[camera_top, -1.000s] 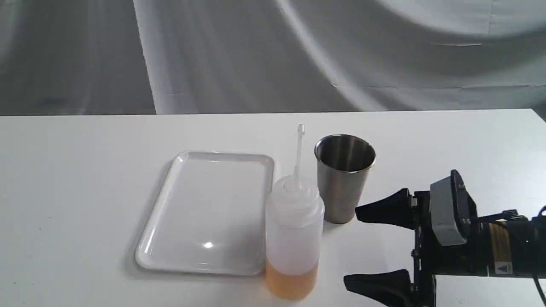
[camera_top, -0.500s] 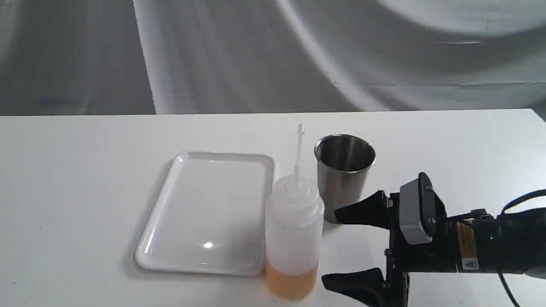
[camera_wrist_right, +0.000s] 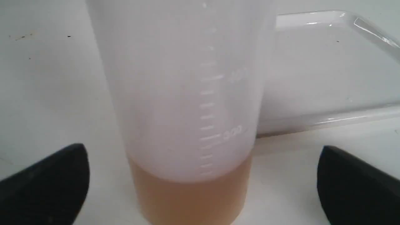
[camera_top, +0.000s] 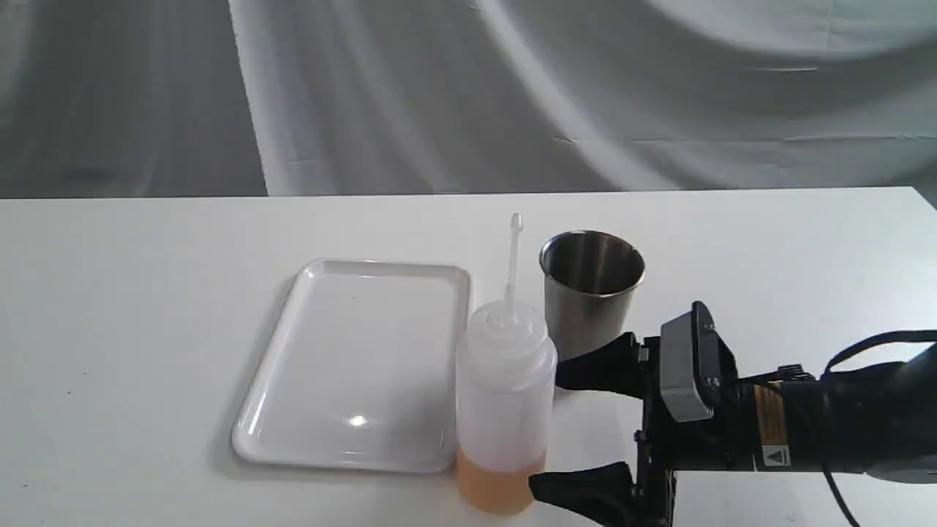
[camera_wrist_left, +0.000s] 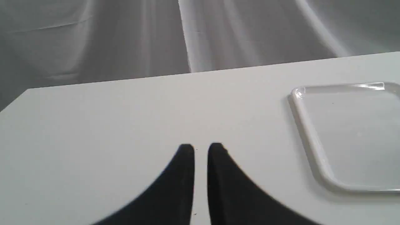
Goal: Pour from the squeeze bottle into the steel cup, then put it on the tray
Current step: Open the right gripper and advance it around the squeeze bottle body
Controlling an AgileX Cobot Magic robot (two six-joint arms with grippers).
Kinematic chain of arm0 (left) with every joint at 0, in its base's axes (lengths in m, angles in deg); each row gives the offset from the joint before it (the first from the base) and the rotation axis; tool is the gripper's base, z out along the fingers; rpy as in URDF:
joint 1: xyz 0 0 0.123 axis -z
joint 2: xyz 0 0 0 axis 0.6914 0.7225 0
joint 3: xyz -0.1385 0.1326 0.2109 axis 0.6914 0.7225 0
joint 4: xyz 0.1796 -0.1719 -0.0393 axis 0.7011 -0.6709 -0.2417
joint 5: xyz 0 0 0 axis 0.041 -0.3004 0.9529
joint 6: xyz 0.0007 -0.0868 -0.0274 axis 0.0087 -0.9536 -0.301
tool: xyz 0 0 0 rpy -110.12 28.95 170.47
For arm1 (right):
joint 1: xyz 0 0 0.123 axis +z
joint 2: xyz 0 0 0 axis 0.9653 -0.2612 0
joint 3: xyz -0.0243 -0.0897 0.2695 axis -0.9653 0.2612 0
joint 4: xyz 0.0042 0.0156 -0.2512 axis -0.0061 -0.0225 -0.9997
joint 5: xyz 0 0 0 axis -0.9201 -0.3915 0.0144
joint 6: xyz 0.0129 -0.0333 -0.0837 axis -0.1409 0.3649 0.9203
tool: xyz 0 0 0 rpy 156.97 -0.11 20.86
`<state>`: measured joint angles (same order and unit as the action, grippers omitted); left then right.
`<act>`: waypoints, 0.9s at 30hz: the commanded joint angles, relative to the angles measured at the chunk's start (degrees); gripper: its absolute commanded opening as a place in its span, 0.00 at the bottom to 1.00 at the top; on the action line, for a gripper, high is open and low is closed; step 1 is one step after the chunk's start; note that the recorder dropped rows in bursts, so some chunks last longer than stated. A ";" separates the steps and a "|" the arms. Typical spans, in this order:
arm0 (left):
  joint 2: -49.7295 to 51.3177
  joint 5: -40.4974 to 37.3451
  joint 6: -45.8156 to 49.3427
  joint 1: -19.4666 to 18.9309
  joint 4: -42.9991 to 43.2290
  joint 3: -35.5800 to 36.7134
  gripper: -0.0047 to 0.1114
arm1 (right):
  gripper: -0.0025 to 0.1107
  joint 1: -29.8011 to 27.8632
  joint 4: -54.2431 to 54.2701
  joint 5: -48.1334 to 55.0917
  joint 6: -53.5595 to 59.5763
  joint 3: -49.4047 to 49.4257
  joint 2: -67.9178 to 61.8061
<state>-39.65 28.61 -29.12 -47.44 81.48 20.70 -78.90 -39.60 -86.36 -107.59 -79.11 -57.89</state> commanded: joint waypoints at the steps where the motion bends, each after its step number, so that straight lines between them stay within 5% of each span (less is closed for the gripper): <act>1: -0.28 0.21 -0.10 0.39 -0.02 0.25 0.11 | 0.89 0.14 1.02 -1.08 0.91 -0.18 0.04; 27: -0.28 0.21 -0.10 0.39 -0.02 0.25 0.11 | 0.89 6.10 4.65 -2.43 0.37 -4.80 -2.74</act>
<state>-39.65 28.61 -29.12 -47.44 81.48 20.70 -73.17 -35.45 -88.42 -107.01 -83.74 -60.61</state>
